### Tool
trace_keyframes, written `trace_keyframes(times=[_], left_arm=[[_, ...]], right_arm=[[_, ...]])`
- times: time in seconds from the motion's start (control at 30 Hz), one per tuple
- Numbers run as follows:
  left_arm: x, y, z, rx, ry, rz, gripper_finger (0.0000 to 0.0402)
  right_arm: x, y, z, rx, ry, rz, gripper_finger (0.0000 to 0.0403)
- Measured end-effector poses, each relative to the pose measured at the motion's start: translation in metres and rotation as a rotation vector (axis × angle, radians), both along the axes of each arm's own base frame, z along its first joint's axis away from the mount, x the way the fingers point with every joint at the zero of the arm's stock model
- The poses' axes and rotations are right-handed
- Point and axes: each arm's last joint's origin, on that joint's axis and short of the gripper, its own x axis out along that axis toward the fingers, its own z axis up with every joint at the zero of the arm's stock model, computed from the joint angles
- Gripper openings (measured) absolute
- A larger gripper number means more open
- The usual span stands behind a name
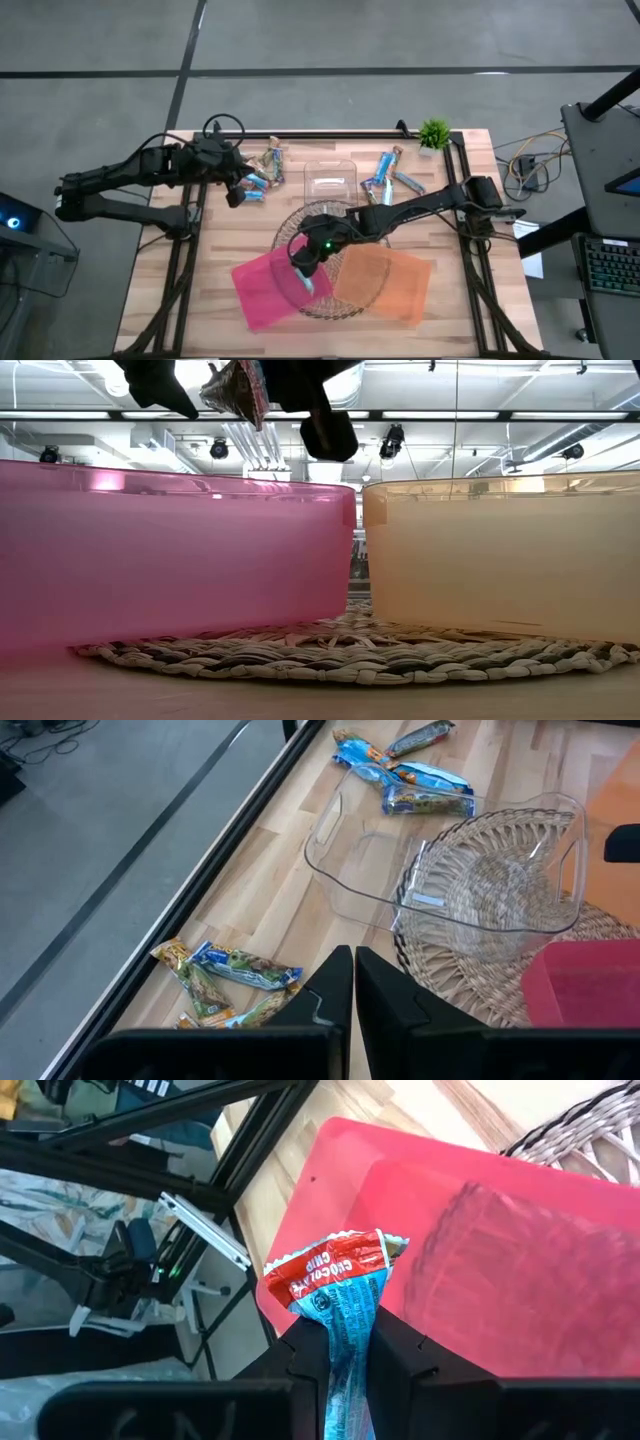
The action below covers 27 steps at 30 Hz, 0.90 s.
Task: Pick and place Granola Bars by type
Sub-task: Put the red granola bar into the red bin
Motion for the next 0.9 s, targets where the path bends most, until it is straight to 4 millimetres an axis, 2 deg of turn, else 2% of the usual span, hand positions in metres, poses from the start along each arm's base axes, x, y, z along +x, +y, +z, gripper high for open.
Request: trace_keyframes(times=[0.33, 0.7, 0.9], left_arm=[[0.0, 0.0, 0.0, -0.001, 0.0, 0.0, 0.0], [0.0, 0.0, 0.0001, -0.001, -0.001, 0.001, 0.0], [0.0, 0.0, 0.0001, -0.001, -0.001, 0.001, 0.0]], right_arm=[[-0.003, -0.0002, -0.0043, -0.01, 0.05, 0.002, 0.0047], [-0.0067, -0.0028, -0.0095, -0.05, 0.107, -0.009, 0.0152], [-0.0067, -0.0028, -0.0094, -0.051, 0.107, -0.008, 0.0186]])
